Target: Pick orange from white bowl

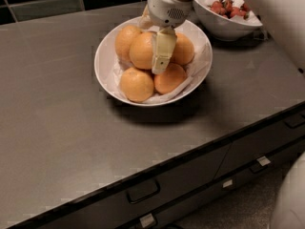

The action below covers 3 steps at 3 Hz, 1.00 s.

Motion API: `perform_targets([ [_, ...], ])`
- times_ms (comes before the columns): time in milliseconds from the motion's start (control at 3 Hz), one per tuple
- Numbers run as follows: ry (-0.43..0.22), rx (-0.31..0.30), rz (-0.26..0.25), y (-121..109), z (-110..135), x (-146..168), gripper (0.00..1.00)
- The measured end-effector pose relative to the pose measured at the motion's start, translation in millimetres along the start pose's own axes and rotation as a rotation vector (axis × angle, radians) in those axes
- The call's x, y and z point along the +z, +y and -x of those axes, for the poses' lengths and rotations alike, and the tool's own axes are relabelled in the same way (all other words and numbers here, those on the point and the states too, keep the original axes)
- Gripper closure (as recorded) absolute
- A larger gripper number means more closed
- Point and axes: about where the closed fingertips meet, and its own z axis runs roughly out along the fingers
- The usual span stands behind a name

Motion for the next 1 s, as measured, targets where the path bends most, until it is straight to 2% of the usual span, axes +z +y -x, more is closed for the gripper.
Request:
perform_targets([
  [1000,-0.005,-0.005,0.019,-1.5,1.7,9.3,0.17],
])
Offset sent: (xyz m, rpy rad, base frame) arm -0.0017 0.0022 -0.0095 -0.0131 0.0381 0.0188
